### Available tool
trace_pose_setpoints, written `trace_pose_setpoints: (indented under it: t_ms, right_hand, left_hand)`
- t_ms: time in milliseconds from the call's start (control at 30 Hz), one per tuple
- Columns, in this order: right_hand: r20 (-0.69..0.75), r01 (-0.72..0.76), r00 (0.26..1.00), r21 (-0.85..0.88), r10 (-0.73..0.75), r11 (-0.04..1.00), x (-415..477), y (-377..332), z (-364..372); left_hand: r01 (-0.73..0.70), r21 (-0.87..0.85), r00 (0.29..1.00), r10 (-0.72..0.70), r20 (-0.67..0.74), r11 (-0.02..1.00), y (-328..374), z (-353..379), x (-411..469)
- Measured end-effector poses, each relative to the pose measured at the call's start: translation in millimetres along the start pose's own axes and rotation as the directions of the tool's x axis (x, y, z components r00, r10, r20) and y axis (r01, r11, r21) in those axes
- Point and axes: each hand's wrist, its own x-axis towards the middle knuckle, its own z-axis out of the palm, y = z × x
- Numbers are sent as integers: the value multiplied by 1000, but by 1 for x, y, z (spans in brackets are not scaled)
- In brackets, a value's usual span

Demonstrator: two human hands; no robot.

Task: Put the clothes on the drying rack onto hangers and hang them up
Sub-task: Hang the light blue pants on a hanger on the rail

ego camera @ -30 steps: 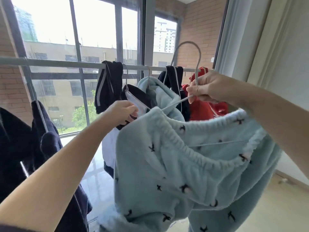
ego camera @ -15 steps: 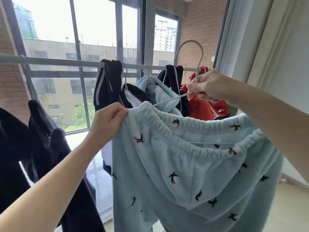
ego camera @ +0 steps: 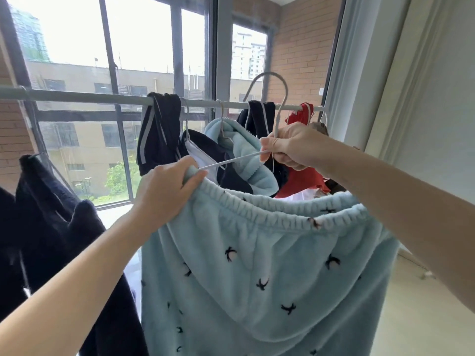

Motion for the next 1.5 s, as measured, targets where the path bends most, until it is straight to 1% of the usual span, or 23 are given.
trace_pose_setpoints:
  t_ms: [100, 167, 233, 333, 433, 500, 567, 633, 700, 767, 800, 833, 900, 933, 1033, 1067, 1100, 1133, 1167, 1200, 1267, 1367, 1500]
  right_hand:
    - [77, 55, 996, -257, -37, 965, -10, 13, -8]
    - [84, 34, 996, -360, -4, 932, -26, 35, -21]
    - [60, 18, 998, -342, 3, 940, -42, 58, -30]
    - [-27, 43, 998, -263, -52, 964, -55, 83, -30]
    - [-29, 50, 998, -218, -58, 975, -59, 94, -28]
    - [-38, 85, 995, -169, -93, 982, -60, 97, -28]
    - [-103, 144, 982, -144, -159, 979, -59, 93, -32]
    - [-150, 174, 972, -68, -183, 982, -54, 86, -41]
    - [-129, 185, 975, 3, -183, 983, -51, 83, -45]
    - [-42, 160, 986, -29, -161, 987, -51, 86, -41]
    - [10, 124, 992, -57, -123, 991, -50, 87, -36]
    - [59, 86, 995, -95, -80, 992, -48, 85, -30]
    - [133, 83, 990, -210, -55, 974, -37, 74, -18]
    - [126, 104, 989, -256, -73, 961, -29, 63, -10]
    - [-2, 181, 982, -297, -190, 938, -8, 35, 11]
    - [-31, 190, 977, -312, -210, 931, -4, 28, 16]
    - [-47, 189, 976, -321, -215, 928, 3, 20, 21]
    - [-64, 168, 978, -332, -200, 928, 5, 16, 23]
    - [-74, 161, 978, -341, -197, 926, 12, 10, 27]
    - [-85, 150, 978, -357, -192, 922, 17, 5, 31]
    - [-124, 139, 971, -396, -202, 908, 30, -5, 43]
    - [-165, 121, 964, -426, -209, 897, 53, -18, 65]
    - [-186, 116, 958, -443, -218, 889, 83, -32, 97]
  left_hand:
    - [7, 11, 998, -6, -62, 1000, -18, -2, 0]
    - [47, -1, 997, -47, -69, 999, -32, -9, -4]
    - [96, -26, 992, -98, -83, 995, -47, -15, -8]
    - [121, -22, 989, -122, -80, 992, -61, -20, -8]
    - [131, -24, 989, -133, -69, 991, -69, -25, -7]
    - [137, -24, 989, -138, -54, 990, -76, -28, -9]
    - [77, 10, 997, -77, -15, 997, -81, -30, -10]
    - [-16, 39, 999, 15, 40, 999, -85, -33, -10]
    - [-28, 1, 998, 28, 54, 1000, -90, -39, -11]
    - [-17, -36, 999, 18, 32, 999, -93, -42, -12]
    - [-14, -42, 1000, 15, 23, 999, -95, -42, -14]
    - [-14, -52, 1000, 15, 23, 999, -95, -42, -14]
    - [10, -57, 999, -8, 43, 998, -95, -41, -12]
    - [33, -53, 998, -30, 57, 998, -98, -43, -9]
    - [128, -42, 982, -121, 145, 991, -108, -48, 0]
    - [166, -6, 964, -161, 211, 986, -113, -50, 1]
    - [188, 71, 937, -200, 286, 980, -120, -57, 2]
    - [181, 166, 905, -230, 357, 969, -124, -60, 2]
    - [163, 266, 881, -261, 394, 950, -133, -67, 2]
    - [140, 343, 869, -281, 408, 929, -140, -74, 0]
    - [96, 436, 873, -286, 395, 895, -154, -84, -5]
    - [-9, 492, 882, -225, 413, 871, -164, -89, -14]
    - [-109, 477, 869, -149, 472, 872, -165, -94, -22]
